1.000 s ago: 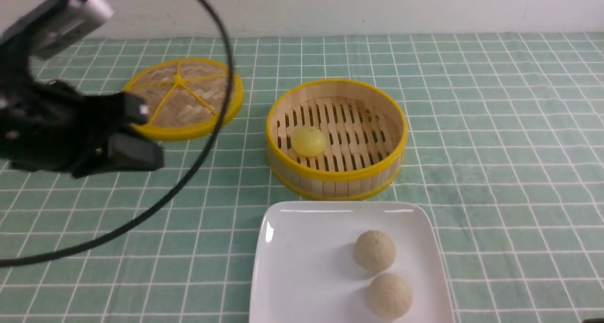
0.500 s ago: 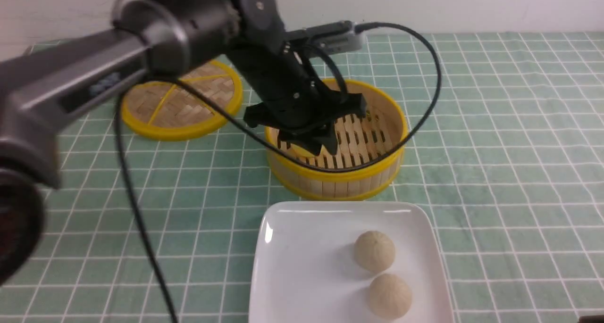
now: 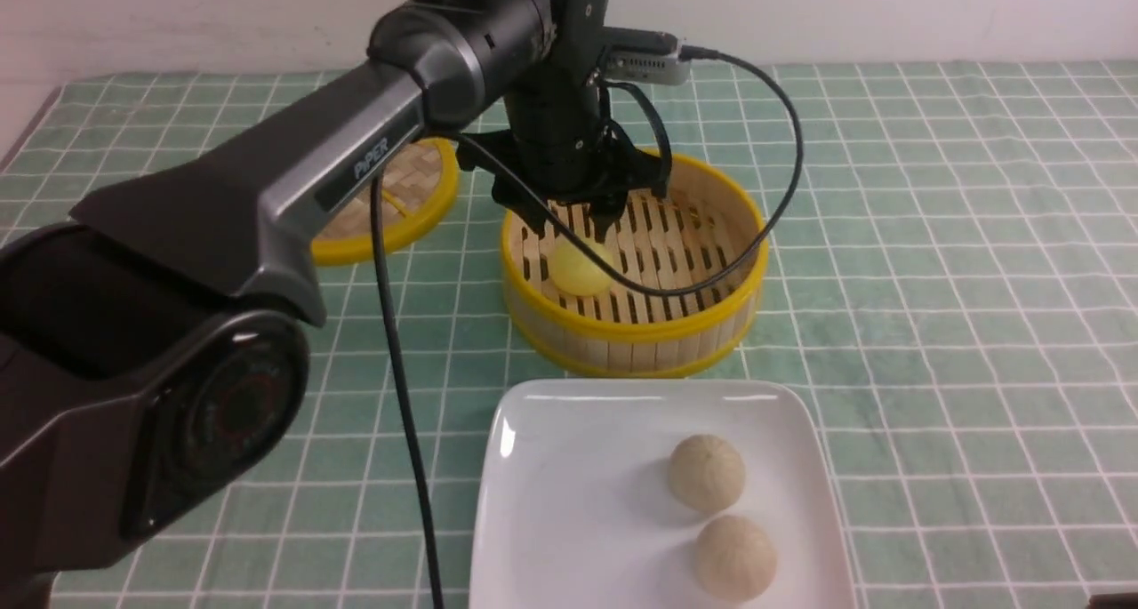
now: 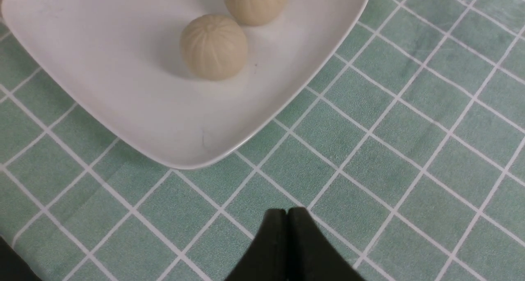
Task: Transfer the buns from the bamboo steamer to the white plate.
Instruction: 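Reach into the bamboo steamer and grasp a bun with the left gripper, then carry the bun from the bamboo steamer to the plate with the left gripper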
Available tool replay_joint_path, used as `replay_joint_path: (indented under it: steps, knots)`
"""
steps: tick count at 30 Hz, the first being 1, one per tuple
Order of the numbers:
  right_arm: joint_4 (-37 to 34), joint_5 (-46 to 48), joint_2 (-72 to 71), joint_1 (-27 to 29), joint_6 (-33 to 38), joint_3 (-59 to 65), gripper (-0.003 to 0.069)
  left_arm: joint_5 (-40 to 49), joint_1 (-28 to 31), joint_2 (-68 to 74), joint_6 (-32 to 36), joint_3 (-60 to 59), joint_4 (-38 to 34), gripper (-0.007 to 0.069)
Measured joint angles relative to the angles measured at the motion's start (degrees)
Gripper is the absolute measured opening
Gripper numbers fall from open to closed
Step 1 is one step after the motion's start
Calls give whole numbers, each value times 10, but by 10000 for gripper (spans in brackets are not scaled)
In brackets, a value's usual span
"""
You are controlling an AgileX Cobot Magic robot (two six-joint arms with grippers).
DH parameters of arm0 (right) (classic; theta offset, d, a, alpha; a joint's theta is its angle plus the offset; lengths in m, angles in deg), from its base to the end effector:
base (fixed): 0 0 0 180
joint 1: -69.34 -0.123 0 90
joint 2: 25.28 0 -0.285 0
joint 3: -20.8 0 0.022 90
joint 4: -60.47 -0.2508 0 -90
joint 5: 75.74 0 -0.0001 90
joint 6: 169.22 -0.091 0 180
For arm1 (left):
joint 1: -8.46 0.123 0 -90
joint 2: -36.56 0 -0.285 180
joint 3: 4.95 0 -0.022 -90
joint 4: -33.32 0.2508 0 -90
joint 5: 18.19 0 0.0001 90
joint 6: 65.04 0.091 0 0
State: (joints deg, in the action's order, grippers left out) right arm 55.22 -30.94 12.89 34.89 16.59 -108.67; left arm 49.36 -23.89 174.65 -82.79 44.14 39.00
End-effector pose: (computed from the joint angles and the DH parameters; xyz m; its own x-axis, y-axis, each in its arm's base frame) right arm 0.0726 0.0569 0.2644 -0.5441 -0.4172 -0.7279 -0.6233 0.7818 0.0179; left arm 0.4257 -0.2598 0.2566 -0.8808 0.2414 -0.4074 0.2756 0.9609 -0.0265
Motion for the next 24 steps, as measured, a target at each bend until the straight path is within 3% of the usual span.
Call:
replay_joint_path:
  steps: [6, 8, 9, 10, 14, 19, 24]
  knots:
    - [0, -1, 0, 0, 0, 0, 14, -24, 0, 42, 0, 1, 1, 420]
    - [0, -1, 0, 0, 0, 0, 18, -31, 0, 57, 0, 1, 1, 330]
    - [0, -1, 0, 0, 0, 0, 18, -32, 0, 57, 0, 1, 1, 330]
    - [0, -1, 0, 0, 0, 0, 20, -32, 0, 57, 0, 2, 1, 225]
    - [0, -1, 0, 0, 0, 0, 27, -5, 0, 51, 5, 17, -19, 41]
    - [0, -2, 0, 0, 0, 0, 31, 33, 0, 7, 36, 36, -47, 22]
    - [0, -2, 0, 0, 0, 0, 39, 35, 0, -136, 74, 27, -51, 22]
